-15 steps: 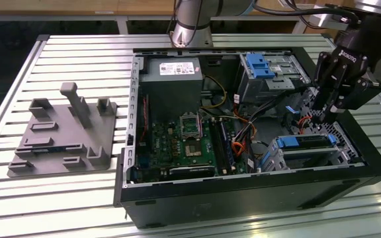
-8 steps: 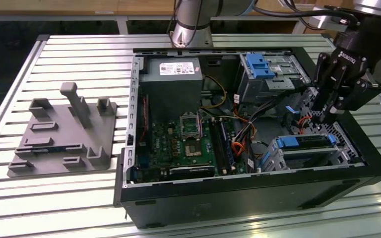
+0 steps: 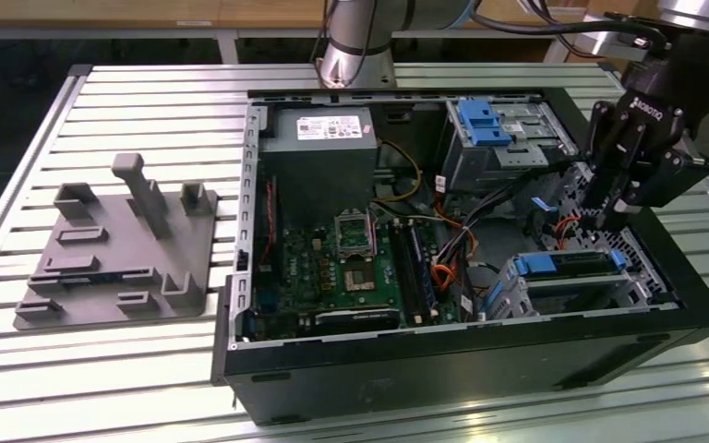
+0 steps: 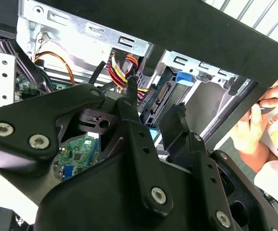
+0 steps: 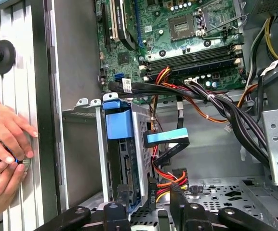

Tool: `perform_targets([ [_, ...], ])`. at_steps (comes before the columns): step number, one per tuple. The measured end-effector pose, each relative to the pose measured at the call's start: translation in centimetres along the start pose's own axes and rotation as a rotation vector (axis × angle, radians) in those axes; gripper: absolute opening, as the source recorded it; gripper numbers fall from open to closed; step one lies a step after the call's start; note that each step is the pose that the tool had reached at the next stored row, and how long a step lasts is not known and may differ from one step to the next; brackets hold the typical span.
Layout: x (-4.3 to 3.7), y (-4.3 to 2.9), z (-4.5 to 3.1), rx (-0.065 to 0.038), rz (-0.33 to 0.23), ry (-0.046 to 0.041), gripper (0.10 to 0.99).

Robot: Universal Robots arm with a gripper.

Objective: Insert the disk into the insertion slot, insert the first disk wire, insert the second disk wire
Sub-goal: 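Insert the first disk wire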

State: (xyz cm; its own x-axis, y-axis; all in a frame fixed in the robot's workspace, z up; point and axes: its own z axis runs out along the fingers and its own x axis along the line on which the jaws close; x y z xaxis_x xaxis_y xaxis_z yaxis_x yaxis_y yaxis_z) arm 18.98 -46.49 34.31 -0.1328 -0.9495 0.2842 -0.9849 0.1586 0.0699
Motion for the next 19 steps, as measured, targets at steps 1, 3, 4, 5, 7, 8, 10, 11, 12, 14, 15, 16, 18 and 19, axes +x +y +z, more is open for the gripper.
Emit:
perform_targets([
  [1,0.00,-0.01,0.03,0.000,0.000,0.0003,0.455],
  [3,0.00,-0.02,0.09,0.000,0.000,0.0011,0.455],
  [4,0.01,-0.03,0.11,0.000,-0.001,0.0015,0.380],
  [5,0.03,-0.04,0.14,0.000,-0.001,0.0018,0.380],
  [7,0.07,-0.06,0.22,0.001,-0.001,0.0021,0.380],
  [8,0.09,-0.06,0.26,0.001,-0.001,0.0023,0.380],
  [10,0.15,-0.07,0.32,0.001,-0.001,0.0024,0.380],
  [11,0.16,-0.08,0.35,0.001,-0.001,0.0023,0.380],
  [12,0.16,-0.08,0.36,0.001,-0.001,0.0025,0.380],
  [14,0.17,-0.07,0.38,0.001,-0.001,0.0025,0.380],
  [15,0.17,-0.07,0.39,0.001,-0.001,0.0025,0.380],
  [16,0.17,-0.05,0.41,0.001,-0.001,0.0024,0.380],
  [18,0.17,0.05,0.45,0.001,-0.001,0.0022,0.380],
  [19,0.17,0.08,0.46,0.001,-0.001,0.0022,0.380],
])
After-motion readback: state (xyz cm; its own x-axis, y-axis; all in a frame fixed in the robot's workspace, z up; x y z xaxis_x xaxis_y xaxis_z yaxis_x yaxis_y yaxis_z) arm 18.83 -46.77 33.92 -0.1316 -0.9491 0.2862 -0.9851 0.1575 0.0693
